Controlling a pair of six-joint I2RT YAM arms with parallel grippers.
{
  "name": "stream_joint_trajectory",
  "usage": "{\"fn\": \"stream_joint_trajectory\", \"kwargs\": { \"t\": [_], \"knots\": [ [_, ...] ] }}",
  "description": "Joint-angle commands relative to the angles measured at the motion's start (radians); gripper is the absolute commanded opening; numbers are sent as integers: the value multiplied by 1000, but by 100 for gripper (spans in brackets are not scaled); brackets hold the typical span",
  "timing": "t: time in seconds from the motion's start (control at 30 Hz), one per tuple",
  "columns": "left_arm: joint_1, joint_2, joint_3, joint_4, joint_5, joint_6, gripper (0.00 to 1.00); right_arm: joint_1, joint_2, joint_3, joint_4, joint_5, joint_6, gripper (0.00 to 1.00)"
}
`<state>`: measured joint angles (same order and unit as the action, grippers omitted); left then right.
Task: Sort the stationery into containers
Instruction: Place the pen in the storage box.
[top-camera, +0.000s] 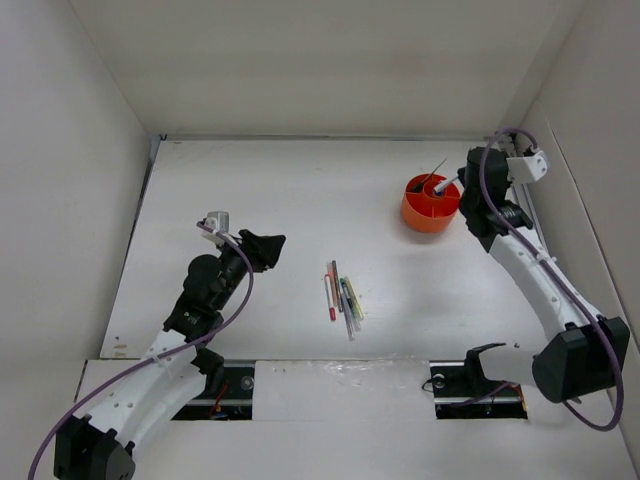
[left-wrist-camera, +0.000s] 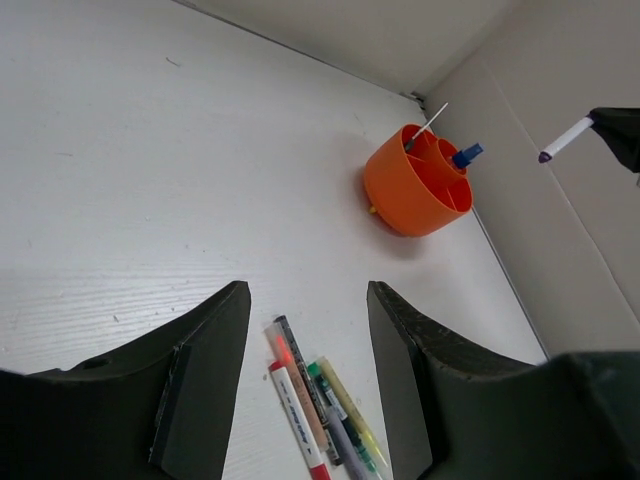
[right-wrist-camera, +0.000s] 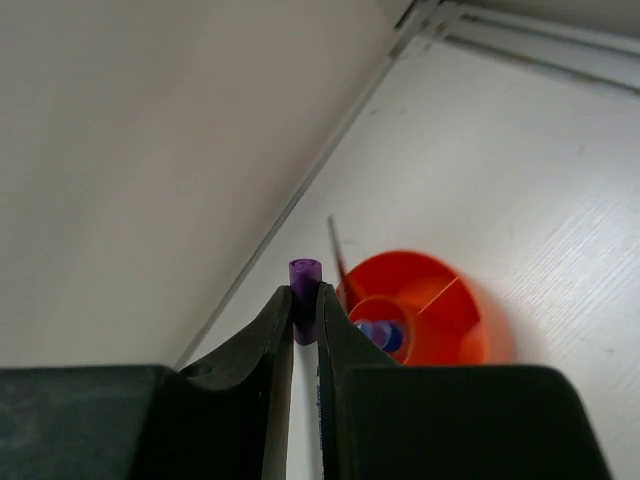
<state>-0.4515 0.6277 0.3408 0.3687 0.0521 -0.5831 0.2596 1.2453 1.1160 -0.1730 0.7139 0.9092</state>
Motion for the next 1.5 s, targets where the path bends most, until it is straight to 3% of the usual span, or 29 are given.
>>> {"fn": "stream_joint_trajectory", "kwargs": {
  "t": [0.0,0.53,0.93,1.0,1.03,1.27,1.47],
  "knots": [
    [2,-10,29,73,35,16,47,-63,32,-25,36,79,45,0],
    [2,-10,38,56,35,16,47,-108,305,57,-17,275,63,0],
    [2,-10,38,55,35,25,47,-36,442,157,-121,398,109,0],
    [2,-20,38,55,35,25,47,-13,463,169,-161,426,141,7],
    [2,-20,38,55,35,25,47,-13,464,169,-172,426,142,16],
    [2,-10,38,64,35,25,47,47,451,169,-203,455,177,40],
    [2,-10,38,64,35,25,47,101,370,144,-235,443,214,44]
  ]
}}
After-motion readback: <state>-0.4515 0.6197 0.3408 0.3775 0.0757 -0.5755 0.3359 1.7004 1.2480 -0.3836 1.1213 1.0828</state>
